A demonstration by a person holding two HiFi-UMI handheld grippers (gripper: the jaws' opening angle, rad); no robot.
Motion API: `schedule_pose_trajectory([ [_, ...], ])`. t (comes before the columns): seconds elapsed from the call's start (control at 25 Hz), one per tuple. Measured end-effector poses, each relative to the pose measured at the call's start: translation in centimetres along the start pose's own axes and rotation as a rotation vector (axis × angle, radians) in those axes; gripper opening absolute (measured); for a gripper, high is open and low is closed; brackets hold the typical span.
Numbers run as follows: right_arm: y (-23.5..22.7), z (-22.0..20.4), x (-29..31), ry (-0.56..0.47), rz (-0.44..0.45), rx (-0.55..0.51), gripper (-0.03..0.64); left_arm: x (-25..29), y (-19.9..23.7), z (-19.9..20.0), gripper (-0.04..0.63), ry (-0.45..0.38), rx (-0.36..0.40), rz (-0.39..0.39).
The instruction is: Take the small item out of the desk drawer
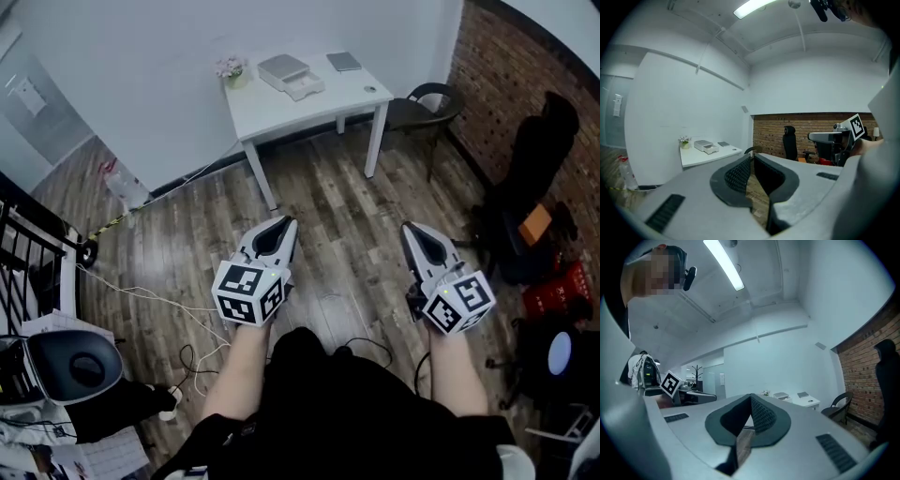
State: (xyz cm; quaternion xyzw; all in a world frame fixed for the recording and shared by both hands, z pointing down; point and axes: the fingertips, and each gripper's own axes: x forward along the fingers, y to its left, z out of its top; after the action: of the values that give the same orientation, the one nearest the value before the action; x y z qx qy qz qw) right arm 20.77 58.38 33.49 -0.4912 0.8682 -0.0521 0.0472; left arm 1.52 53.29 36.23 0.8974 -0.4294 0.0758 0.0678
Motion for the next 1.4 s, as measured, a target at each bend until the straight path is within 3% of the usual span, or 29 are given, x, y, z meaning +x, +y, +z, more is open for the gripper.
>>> schedule_pose_trajectory([
  [0.36, -0.8, -1.7, 4.3, 0.04, 0.015, 0.012, -0.005, 3.7, 3.6, -0.6, 0.032, 0.014, -0.019, -0.023],
  [0.52, -0.8, -2.3, 9.5, 0.059, 0.048, -0.016, -0.005, 7.1, 7.6, -0.6, 0.032, 0.028, -0.027, -0.046],
  [0.88, -3.7, -1.9, 23.0, 0.06, -0.003, 0.038, -0.005, 14.9, 19.2, 2.2, 0.032, 0.039, -0.013, -0.109],
  [1.16, -4.0, -2.2, 32.0, 0.049, -0.04, 0.063, -0.005, 17.7, 27.5, 2.9, 0.032, 0.059, -0.007, -0.136],
  [1.4, -4.3, -3.1, 36.2, 0.076, -0.045, 0.062, -0.005, 19.0, 31.5, 2.4, 0.032, 0.075, -0.021, -0.142],
])
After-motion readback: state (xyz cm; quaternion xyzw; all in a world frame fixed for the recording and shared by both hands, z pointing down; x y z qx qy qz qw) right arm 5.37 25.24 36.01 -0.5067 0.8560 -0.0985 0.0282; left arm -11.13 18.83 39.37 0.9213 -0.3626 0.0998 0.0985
